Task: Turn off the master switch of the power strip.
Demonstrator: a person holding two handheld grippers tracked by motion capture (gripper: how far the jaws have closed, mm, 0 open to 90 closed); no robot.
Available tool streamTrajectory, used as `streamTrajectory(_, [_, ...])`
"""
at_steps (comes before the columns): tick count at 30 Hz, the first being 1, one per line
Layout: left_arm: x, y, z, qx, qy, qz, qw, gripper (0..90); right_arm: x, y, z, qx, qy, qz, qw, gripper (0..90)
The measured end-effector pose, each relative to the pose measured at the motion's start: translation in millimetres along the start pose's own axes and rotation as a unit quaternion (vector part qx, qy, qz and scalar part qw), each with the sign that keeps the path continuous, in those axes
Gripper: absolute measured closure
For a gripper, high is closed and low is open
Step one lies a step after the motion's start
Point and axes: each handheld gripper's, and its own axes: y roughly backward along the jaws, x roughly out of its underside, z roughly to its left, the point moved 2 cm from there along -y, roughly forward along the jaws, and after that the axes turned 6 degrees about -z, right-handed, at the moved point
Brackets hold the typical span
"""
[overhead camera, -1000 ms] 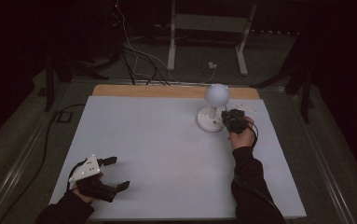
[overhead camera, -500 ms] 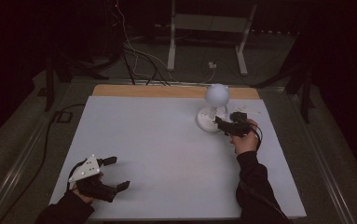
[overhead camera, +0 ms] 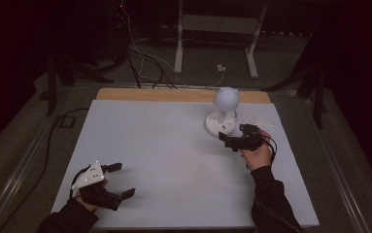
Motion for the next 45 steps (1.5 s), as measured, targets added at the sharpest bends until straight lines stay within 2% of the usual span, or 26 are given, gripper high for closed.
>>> streamTrajectory(9, [0.0, 0.4, -0.4, 0.001, 0.0, -0.001, 1.0, 0.4, 2.9, 16.4, 10.8, -0.029, 0.014, -0.002, 0.9995, 0.2])
streamTrajectory(13, [0.0, 0.3, -0.8, 0.001, -0.001, 0.0, 1.0, 0.4, 6.3, 25.6, 16.5, -0.034, 0.02, 0.0, 0.9992, 0.2])
streamTrajectory(17, [0.1, 0.2, -0.6, 0.001, -0.001, 0.0, 1.0, 0.4, 10.4, 34.4, 22.0, -0.035, 0.038, 0.002, 0.9987, 0.2])
streamTrajectory(18, [0.1, 0.2, -0.7, 0.001, -0.001, 0.0, 1.0, 0.4, 13.5, 38.3, 24.4, -0.037, 0.048, 0.0, 0.9982, 0.2])
streamTrajectory(21, [0.2, 0.0, -0.9, 0.001, -0.002, 0.001, 1.0, 0.4, 18.6, 42.6, 27.9, -0.043, 0.053, 0.011, 0.9976, 0.2])
streamTrajectory(30, [0.2, -0.1, -1.5, 0.002, -0.005, 0.003, 1.0, 0.4, 34.2, 55.0, 35.9, -0.066, 0.06, 0.018, 0.9959, 0.2])
streamTrajectory(35, [0.2, -0.2, -1.7, 0.002, -0.006, 0.002, 1.0, 0.4, 45.2, 60.9, 40.4, -0.072, 0.074, 0.031, 0.9941, 0.2])
streamTrajectory(45, [0.2, -0.3, -2.0, 0.002, -0.005, 0.002, 1.0, 0.4, 61.6, 76.4, 44.6, -0.088, 0.085, 0.033, 0.992, 0.1])
